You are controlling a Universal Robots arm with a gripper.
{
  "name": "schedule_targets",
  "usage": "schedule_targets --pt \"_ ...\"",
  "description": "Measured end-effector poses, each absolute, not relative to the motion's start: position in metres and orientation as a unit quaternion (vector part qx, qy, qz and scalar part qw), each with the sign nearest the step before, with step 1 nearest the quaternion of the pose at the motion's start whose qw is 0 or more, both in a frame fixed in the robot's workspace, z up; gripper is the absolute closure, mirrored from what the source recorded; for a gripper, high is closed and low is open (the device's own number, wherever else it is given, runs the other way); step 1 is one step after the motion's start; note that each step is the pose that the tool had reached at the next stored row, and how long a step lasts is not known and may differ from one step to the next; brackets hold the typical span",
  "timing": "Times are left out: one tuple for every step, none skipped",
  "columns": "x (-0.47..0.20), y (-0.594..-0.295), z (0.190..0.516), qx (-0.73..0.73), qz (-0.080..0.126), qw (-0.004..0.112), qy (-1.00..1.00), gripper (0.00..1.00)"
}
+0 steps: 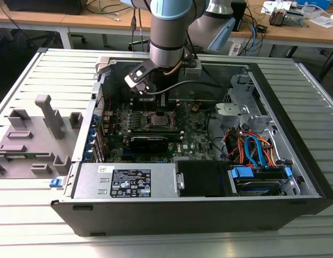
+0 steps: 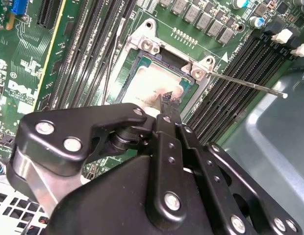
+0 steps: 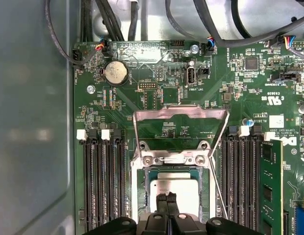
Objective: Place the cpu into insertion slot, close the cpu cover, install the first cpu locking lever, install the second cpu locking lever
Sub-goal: 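Place the cpu into insertion slot, then close the cpu cover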
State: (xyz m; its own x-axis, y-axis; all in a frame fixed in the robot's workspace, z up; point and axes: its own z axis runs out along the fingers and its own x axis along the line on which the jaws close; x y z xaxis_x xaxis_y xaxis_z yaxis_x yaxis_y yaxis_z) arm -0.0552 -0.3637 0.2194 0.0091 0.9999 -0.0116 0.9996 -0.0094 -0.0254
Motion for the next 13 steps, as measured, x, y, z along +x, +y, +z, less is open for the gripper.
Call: schedule_targets --pt "-0.0552 -0.3637 0.2204 -0.71 0.013 0.005 -0.704 0.89" --pt "-0.0552 -0.3637 0.2215 -0.71 0.013 0.005 -0.704 0.89" --pt "-0.0551 -0.3637 0.2215 -0.71 0.012 0.005 -0.704 0.89" --pt "-0.0551 -0.3637 0.2215 -0.71 0.012 0.005 -0.704 0.89" --pt "-0.0551 -0.3637 0.2216 -0.71 0.013 0.005 -0.704 0.89" --pt "-0.0551 -0.3637 0.2216 -0.71 0.013 0.005 -0.704 0.89" --pt "-0.0551 -0.3637 0.2217 -0.71 0.014 0.004 -0.704 0.89" --pt "-0.055 -0.3638 0.2224 -0.71 0.016 0.002 -0.704 0.89" --pt "-0.054 -0.3637 0.2241 -0.71 0.016 0.002 -0.704 0.89" --pt "-0.0531 -0.3637 0.2254 -0.71 0.016 0.002 -0.704 0.89" --pt "-0.0517 -0.3637 0.2263 -0.71 0.016 0.003 -0.704 0.89" --pt "-0.0499 -0.3637 0.2272 -0.71 0.016 0.003 -0.704 0.89" --pt "-0.0485 -0.3637 0.2282 -0.71 0.017 0.003 -0.704 0.89"
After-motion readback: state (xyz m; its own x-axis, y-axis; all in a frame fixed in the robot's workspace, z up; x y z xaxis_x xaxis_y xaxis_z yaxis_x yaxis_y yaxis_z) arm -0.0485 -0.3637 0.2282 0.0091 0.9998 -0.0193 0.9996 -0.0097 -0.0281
